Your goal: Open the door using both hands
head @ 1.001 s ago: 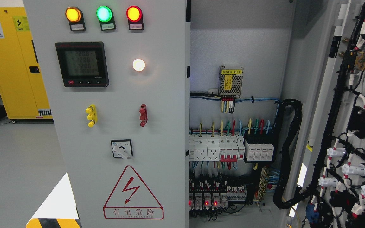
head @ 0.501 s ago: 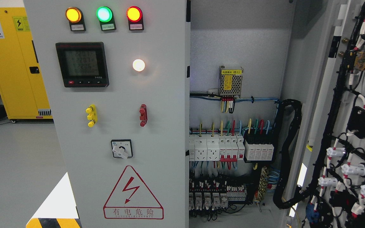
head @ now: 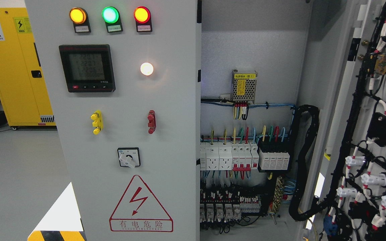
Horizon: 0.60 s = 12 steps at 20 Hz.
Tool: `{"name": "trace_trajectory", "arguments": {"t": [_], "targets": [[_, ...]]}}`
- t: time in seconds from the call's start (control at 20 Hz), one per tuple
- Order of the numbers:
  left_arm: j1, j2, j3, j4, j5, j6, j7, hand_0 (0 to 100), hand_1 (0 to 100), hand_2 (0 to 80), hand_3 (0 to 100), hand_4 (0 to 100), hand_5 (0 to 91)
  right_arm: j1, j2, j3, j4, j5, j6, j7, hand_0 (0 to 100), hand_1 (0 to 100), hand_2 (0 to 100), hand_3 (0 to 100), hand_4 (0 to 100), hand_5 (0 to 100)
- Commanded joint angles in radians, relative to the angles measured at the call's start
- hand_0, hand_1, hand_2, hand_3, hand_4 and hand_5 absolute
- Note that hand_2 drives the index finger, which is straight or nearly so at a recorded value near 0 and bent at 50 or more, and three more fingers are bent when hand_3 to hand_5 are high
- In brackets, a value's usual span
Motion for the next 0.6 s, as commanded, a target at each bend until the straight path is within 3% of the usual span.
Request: {"name": "trace_trajectory", "arguments": {"t": [0.0, 0.15, 0.3, 0.55], "targets": [[0.000, 0.015, 0.003, 0.006, 0.000, -0.004, 0.013, 12, 56, 0.0, 0, 0, 0.0, 0.099, -0.042, 0.005, -0.727, -0.003, -0.004, -0.003, 0, 50, 4, 0, 0, 0], [0.000, 0.015, 0.003, 0.006, 0.000, -0.005, 0.024, 12, 56, 0.0, 0, 0, 0.0, 0.107, -0.038, 0.005, -0.850, -0.003, -0.007, -0.003, 0, 50, 4, 0, 0, 0], [-0.001, 0.015, 0.003, 0.006, 0.005, -0.005, 0.070, 12, 56, 0.0, 0, 0, 0.0, 0.119, -0.030, 0.010, -0.949, -0.005, -0.039, -0.004, 0, 50, 4, 0, 0, 0], [-0.003, 0.012, 0.001, 0.004, 0.000, -0.004, 0.065, 12, 56, 0.0, 0, 0, 0.0, 0.122, -0.030, 0.024, -1.051, -0.005, -0.108, -0.004, 0, 50, 4, 0, 0, 0]]}}
